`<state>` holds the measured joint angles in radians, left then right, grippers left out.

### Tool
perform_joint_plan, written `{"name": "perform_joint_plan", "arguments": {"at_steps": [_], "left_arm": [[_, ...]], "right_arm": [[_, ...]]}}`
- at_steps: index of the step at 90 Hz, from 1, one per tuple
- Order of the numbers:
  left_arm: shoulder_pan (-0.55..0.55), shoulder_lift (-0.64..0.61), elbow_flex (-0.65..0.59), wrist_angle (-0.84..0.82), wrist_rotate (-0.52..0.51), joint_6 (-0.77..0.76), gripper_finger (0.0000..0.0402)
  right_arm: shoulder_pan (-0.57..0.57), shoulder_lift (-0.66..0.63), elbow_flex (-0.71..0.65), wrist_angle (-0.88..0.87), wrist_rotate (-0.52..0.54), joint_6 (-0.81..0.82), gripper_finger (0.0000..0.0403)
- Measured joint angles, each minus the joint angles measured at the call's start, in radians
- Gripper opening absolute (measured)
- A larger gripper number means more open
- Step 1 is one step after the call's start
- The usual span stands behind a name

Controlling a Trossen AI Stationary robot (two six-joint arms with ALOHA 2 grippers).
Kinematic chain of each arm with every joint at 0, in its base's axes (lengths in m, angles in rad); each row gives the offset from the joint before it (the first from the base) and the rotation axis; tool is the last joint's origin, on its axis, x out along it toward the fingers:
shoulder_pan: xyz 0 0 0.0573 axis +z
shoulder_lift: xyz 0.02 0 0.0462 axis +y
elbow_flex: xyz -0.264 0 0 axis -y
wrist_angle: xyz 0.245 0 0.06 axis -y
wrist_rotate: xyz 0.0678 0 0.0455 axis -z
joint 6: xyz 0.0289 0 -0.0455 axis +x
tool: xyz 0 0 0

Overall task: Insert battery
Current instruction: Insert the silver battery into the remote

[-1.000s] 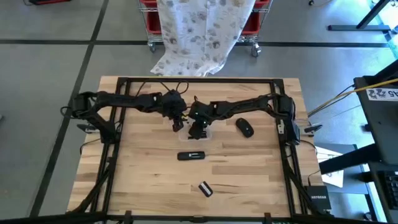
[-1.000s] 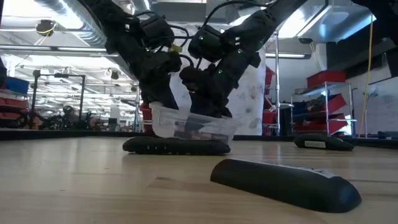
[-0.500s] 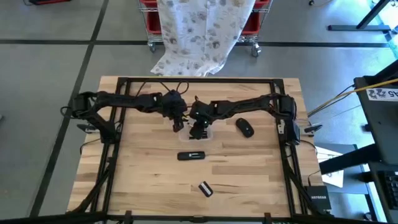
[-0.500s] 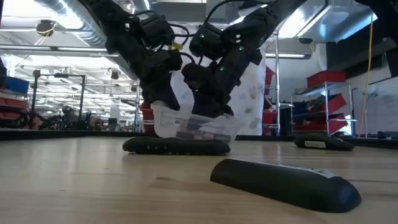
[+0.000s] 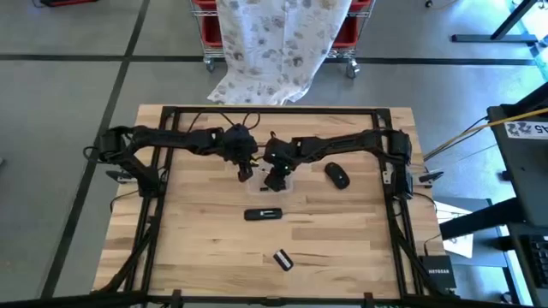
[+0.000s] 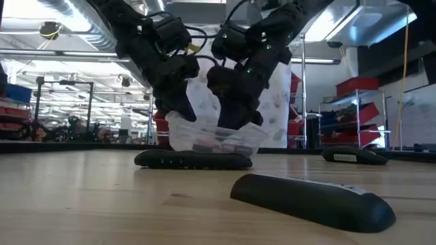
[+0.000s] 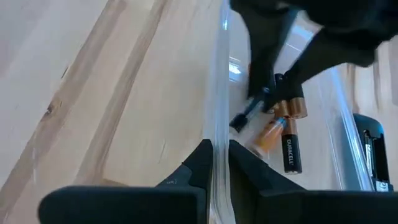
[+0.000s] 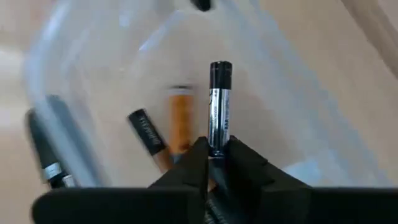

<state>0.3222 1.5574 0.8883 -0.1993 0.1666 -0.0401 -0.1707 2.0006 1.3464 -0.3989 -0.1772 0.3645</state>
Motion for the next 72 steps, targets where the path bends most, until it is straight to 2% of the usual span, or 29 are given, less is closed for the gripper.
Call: {"name": "perform_joint_plan", "arguments": {"at_steps": [6, 17, 30, 72], "left_arm": [[0.0, 0.0, 0.0, -0.001, -0.001, -0.002, 0.0012], [0.0, 0.0, 0.0, -0.001, -0.002, -0.004, 0.0012], [0.0, 0.0, 0.0, -0.002, -0.01, -0.009, 0.0012], [0.052, 0.0, -0.002, -0.086, -0.157, -0.086, 0.0012]], "right_arm": [[0.0, 0.008, 0.0, 0.001, 0.002, -0.001, 0.0034], [0.0, 0.015, 0.0, 0.026, -0.001, -0.003, 0.0008], [0.005, -0.003, 0.002, 0.031, 0.001, -0.003, 0.0006], [0.04, -0.263, 0.003, -0.167, -0.057, -0.066, 0.0004]]}}
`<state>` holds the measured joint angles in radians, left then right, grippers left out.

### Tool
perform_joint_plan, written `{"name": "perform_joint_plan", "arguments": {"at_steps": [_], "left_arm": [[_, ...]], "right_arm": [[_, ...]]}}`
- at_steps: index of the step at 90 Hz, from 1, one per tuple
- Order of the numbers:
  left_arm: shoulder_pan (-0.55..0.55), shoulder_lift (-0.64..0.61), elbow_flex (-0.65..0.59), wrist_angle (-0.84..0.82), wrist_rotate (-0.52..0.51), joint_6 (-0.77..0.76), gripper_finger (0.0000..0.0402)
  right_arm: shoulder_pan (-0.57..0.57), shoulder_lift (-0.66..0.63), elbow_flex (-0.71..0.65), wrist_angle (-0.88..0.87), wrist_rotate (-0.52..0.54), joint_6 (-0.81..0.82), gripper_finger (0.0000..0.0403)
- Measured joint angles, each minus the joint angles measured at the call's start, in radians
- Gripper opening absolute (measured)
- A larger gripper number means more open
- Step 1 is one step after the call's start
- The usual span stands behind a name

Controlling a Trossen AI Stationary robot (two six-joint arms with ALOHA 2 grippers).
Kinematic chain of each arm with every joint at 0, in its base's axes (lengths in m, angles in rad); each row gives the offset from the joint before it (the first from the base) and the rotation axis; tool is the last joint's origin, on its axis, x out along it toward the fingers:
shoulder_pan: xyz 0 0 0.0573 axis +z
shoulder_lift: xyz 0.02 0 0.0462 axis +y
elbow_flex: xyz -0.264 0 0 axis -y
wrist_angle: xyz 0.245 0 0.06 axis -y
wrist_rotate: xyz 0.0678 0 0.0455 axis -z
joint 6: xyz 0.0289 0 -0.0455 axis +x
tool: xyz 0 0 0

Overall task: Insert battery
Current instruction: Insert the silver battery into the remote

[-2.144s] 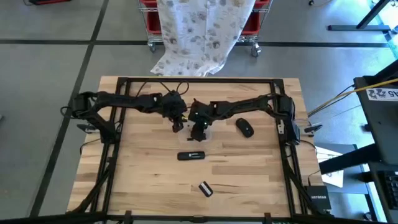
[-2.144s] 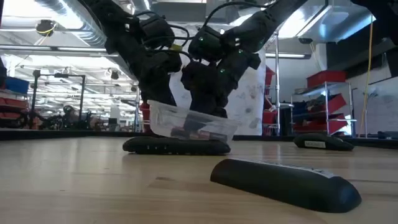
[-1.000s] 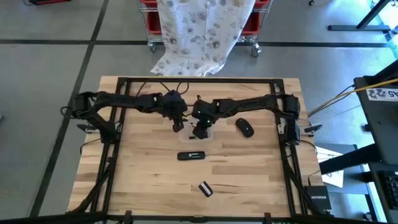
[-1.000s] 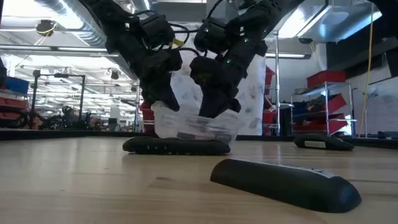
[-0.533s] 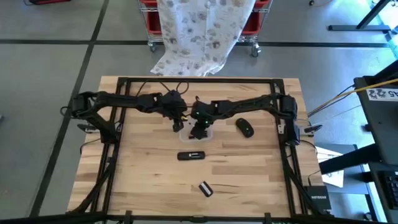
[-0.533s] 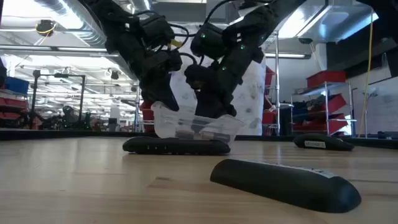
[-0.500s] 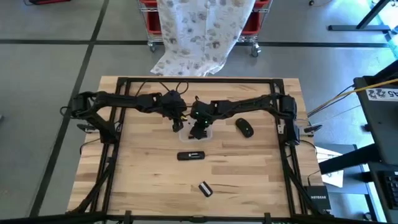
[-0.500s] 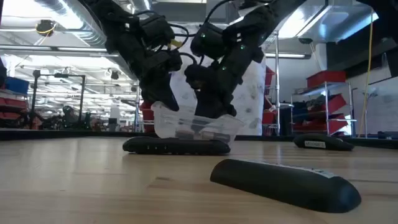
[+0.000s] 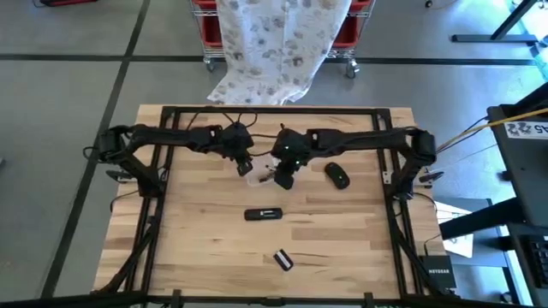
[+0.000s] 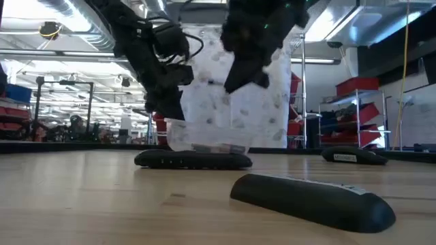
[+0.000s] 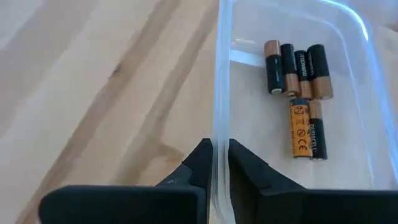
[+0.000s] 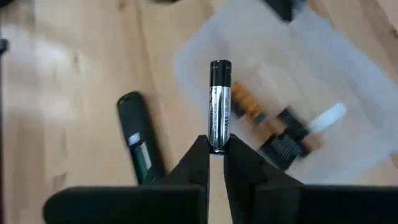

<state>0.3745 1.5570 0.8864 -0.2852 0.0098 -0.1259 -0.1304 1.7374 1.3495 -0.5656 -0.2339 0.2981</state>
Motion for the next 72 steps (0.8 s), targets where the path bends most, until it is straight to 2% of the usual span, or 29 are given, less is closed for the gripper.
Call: {"name": "perform_joint_plan", "arguments": {"at_steps": [21, 33, 46, 63, 72], "left_arm": [[0.035, 0.0, -0.001, -0.004, -0.007, -0.015, 0.0034], [0.055, 0.0, -0.001, -0.02, 0.07, -0.005, 0.0074], [0.072, -0.019, -0.001, -0.116, 0.164, 0.027, 0.0111], [0.048, -0.163, -0.001, -0.226, 0.163, 0.1, 0.0122], [0.012, -0.272, -0.001, -0.238, 0.164, 0.079, 0.0119]], "right_arm": [[0.067, -0.045, 0.0, -0.083, -0.04, 0.005, 0.0004], [0.106, -0.038, 0.0, -0.095, -0.04, 0.014, 0.0004], [0.128, -0.037, 0.0, -0.096, -0.04, 0.035, 0.0004], [0.131, -0.037, -0.043, -0.079, -0.06, 0.038, 0.0004], [0.131, -0.036, -0.073, -0.067, -0.074, 0.037, 0.0004]]}}
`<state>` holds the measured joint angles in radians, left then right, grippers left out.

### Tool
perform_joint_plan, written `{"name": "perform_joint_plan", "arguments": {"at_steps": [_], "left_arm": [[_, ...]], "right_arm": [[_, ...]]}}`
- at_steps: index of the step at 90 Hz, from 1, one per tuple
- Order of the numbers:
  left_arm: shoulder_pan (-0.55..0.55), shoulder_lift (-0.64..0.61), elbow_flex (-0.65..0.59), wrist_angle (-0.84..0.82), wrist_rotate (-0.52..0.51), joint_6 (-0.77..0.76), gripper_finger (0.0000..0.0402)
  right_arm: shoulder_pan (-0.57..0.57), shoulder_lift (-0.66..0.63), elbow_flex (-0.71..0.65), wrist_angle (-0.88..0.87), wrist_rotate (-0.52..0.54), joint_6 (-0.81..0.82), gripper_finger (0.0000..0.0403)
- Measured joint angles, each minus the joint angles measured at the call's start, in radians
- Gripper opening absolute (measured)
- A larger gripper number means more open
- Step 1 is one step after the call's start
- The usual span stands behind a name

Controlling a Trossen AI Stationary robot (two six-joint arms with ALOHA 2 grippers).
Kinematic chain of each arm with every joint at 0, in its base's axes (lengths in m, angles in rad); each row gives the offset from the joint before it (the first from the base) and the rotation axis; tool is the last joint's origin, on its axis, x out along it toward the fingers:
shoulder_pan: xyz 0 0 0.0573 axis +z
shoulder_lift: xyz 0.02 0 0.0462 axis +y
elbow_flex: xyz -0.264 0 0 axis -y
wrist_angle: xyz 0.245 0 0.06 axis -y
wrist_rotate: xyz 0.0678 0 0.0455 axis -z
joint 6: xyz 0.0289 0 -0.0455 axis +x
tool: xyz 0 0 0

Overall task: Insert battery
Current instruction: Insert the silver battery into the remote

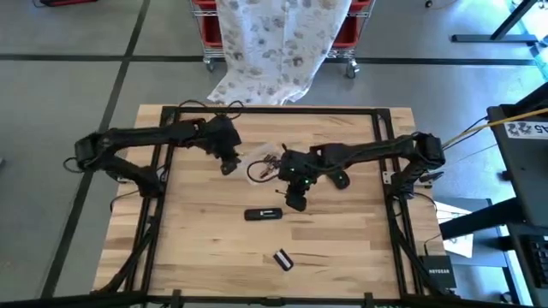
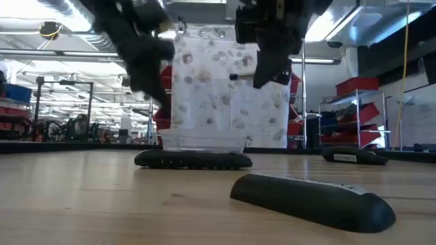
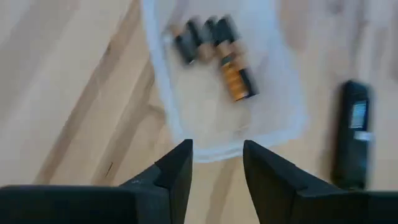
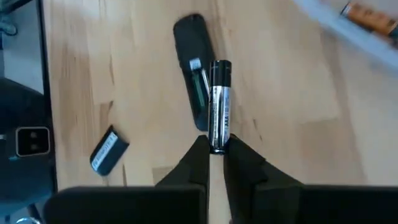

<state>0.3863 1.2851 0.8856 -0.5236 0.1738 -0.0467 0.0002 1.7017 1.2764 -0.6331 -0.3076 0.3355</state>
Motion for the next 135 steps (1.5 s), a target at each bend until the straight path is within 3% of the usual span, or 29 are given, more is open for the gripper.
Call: {"name": "perform_joint_plan", "arguments": {"at_steps": [14, 25, 40, 58, 92, 135], "left_arm": [[-0.116, -0.129, 0.001, 0.05, 0.037, -0.08, 0.0116], [-0.244, -0.145, 0.001, 0.091, -0.021, -0.187, 0.0116], [-0.403, -0.073, 0.001, 0.236, -0.092, -0.4, 0.0116], [-0.541, 0.051, 0.0, 0.413, -0.215, -0.499, 0.0116], [-0.591, 0.158, 0.001, 0.528, -0.34, -0.428, 0.0115], [-0.589, 0.166, 0.0, 0.504, -0.346, -0.315, 0.0115]], "right_arm": [[0.0, 0.0, -0.001, 0.049, 0.001, -0.013, 0.0004], [0.0, 0.0, -0.001, 0.115, 0.009, -0.03, 0.0004], [0.011, 0.02, -0.001, 0.163, 0.033, -0.054, 0.0004], [0.049, 0.044, -0.001, 0.168, 0.053, -0.074, 0.0004], [0.091, 0.044, -0.001, 0.194, 0.077, -0.08, 0.0003], [0.092, 0.044, -0.001, 0.243, 0.07, -0.078, 0.0002]]}}
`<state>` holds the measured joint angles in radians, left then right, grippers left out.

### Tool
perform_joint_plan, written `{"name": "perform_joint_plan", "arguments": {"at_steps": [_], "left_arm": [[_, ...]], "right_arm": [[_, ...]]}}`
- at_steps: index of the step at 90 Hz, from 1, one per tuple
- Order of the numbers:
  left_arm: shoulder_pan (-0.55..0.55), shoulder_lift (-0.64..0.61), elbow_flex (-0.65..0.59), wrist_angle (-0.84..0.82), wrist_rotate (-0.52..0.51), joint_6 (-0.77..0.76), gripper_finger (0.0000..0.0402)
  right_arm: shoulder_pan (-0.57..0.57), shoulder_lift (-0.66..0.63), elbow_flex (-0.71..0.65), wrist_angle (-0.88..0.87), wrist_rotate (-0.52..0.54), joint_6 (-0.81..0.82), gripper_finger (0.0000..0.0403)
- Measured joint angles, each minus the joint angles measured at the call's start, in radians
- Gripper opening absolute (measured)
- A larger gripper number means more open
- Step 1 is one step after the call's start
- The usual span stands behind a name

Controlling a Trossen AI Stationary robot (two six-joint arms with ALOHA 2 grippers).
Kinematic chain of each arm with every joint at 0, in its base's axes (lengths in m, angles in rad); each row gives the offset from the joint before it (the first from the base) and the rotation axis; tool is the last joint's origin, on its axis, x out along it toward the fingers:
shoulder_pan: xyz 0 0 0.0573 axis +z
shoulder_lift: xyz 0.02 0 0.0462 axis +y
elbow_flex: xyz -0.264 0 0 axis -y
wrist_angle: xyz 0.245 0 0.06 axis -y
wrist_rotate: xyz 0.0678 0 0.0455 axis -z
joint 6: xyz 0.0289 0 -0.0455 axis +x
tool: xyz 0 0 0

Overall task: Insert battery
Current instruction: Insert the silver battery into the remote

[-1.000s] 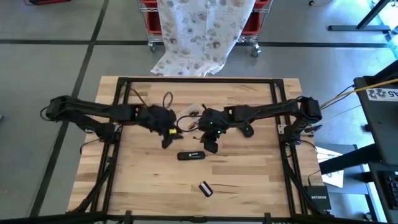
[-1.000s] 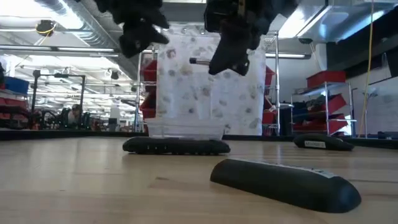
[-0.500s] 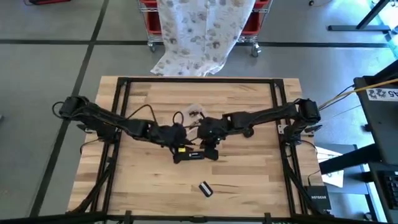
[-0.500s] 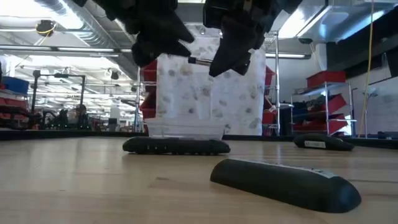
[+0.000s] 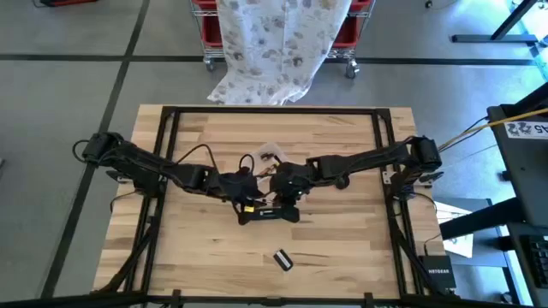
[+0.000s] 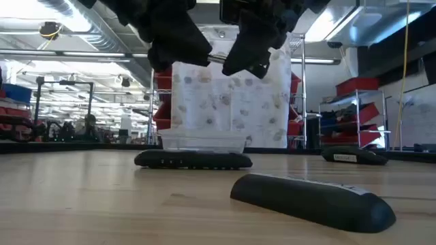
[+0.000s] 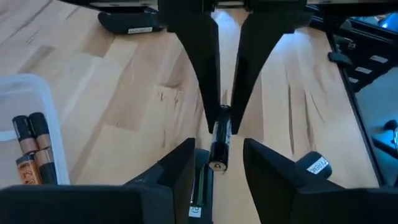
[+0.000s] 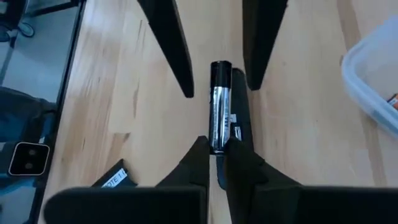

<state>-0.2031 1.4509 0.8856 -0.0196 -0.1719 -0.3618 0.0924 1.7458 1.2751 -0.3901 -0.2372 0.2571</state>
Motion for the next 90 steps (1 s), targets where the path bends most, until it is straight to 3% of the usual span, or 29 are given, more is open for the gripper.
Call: {"name": "perform_joint_plan", "arguments": {"at_steps": [36, 68, 90], "left_arm": [[0.0, 0.005, 0.0, -0.003, 0.0, -0.02, 0.0113], [0.001, 0.018, 0.0, 0.011, 0.011, -0.049, 0.0032], [0.001, 0.018, 0.0, 0.014, 0.011, -0.062, 0.0038]], "right_arm": [[0.0, 0.0, 0.0, -0.001, -0.003, 0.002, 0.0002], [0.0, 0.0, 0.0, -0.002, -0.01, -0.002, 0.0002], [0.0, 0.0, 0.0, -0.003, -0.01, -0.001, 0.0005]]}}
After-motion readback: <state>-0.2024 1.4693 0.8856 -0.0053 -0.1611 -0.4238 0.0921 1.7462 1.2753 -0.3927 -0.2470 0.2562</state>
